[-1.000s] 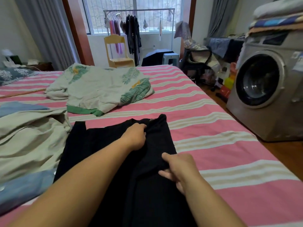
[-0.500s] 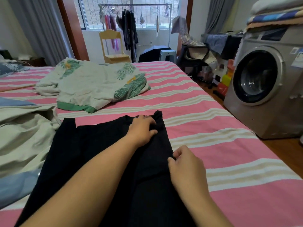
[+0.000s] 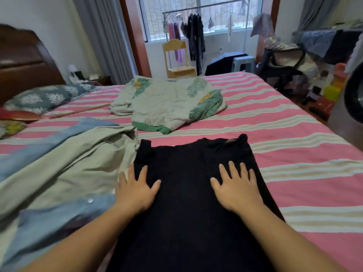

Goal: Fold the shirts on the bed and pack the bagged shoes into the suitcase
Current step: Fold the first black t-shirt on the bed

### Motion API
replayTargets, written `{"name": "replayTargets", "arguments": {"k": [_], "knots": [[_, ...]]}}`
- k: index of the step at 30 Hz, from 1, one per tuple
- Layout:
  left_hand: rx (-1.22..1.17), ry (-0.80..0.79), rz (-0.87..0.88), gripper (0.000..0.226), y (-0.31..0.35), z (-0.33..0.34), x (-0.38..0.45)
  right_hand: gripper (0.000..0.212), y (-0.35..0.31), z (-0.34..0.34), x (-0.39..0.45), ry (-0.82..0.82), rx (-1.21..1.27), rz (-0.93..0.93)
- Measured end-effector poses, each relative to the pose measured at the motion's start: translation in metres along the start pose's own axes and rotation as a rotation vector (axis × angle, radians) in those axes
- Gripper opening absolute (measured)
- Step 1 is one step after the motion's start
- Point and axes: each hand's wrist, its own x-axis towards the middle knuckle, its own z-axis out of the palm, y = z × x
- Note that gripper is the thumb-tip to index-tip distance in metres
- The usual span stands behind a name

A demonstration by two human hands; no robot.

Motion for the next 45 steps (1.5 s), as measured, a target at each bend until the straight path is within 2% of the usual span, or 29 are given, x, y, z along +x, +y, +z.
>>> {"name": "replayTargets", "arguments": {"k": [1,4,6,7,9,11,13,15,18,19,21,24,26,30,33,35,36,37,39,40,42,45], "knots": [[-0.072,0.018,-0.024,0.065,-0.012,-0.005,0.004,0.071,0.0,0.002,0.002,-0.014,-0.006,0.01],[-0.106,0.286,0.079,0.027,-0.025,-0.021,0.007,0.071,-0.001,0.001,0.0,-0.033,-0.021,0.015],[-0.207,0.347,0.096,0.017,-0.03,-0.028,0.005,0.07,-0.002,-0.002,0.002,-0.05,-0.034,0.021],[-0.332,0.34,0.053,0.015,-0.032,-0.031,0.005,0.07,-0.004,-0.007,0.003,-0.072,-0.038,0.041],[-0.663,0.296,-0.148,0.013,-0.04,-0.03,0.007,0.066,-0.016,-0.022,0.005,-0.076,-0.092,0.094],[-1.102,0.293,-0.363,0.009,-0.056,-0.026,0.005,0.053,-0.046,-0.038,0.004,0.093,-0.174,0.044],[-1.517,0.285,-0.49,0.006,-0.07,-0.015,-0.006,0.04,-0.093,-0.046,0.002,0.22,-0.024,-0.111],[-1.814,0.239,-0.541,0.014,-0.076,-0.011,-0.02,0.029,-0.148,-0.046,-0.001,0.11,0.24,-0.208],[-1.972,0.144,-0.493,0.026,-0.079,-0.014,-0.025,0.027,-0.218,-0.034,0.006,-0.053,0.352,-0.339],[-1.978,0.11,-0.461,0.031,-0.082,-0.012,-0.024,0.031,-0.238,-0.03,0.009,-0.068,0.36,-0.368],[-1.924,0.078,-0.346,0.024,-0.09,-0.002,-0.021,0.04,-0.272,-0.02,0.02,-0.074,0.376,-0.352],[-1.789,0.121,-0.222,0.037,-0.096,0.013,-0.022,0.073,-0.312,-0.014,0.036,-0.093,0.452,-0.138],[-1.615,0.209,-0.153,0.033,-0.092,0.015,-0.027,0.079,-0.328,-0.012,0.048,-0.092,0.574,0.029],[-1.484,0.263,0.062,0.036,-0.076,0.012,-0.044,0.057,-0.329,-0.015,0.057,0.03,0.656,0.086],[-1.268,0.448,0.121,0.049,-0.076,0.017,-0.046,0.024,-0.279,-0.035,0.056,0.142,0.879,0.113],[-1.197,0.458,0.166,0.059,-0.077,0.021,-0.045,0.035,-0.222,-0.048,0.05,0.099,1.225,0.303],[-1.156,0.44,0.185,0.061,-0.077,0.022,-0.045,0.036,-0.193,-0.05,0.042,-0.003,1.432,0.408],[-1.099,0.423,0.196,0.061,-0.077,0.02,-0.045,0.03,-0.166,-0.049,0.031,-0.1,1.532,0.506],[-1.014,0.388,0.161,0.061,-0.074,0.012,-0.054,0.02,-0.134,-0.047,0.002,-0.25,1.528,0.628],[-1.039,0.341,0.115,0.062,-0.074,0.005,-0.066,0.019,-0.127,-0.045,-0.008,-0.3,1.476,0.616],[-1.123,0.16,-0.019,0.054,-0.079,-0.01,-0.107,0.022,-0.131,-0.051,-0.02,-0.378,1.4,0.598],[-1.038,-0.137,-0.183,0.032,-0.102,-0.022,-0.195,0.029,-0.141,-0.065,-0.021,-0.371,1.367,0.615]]}}
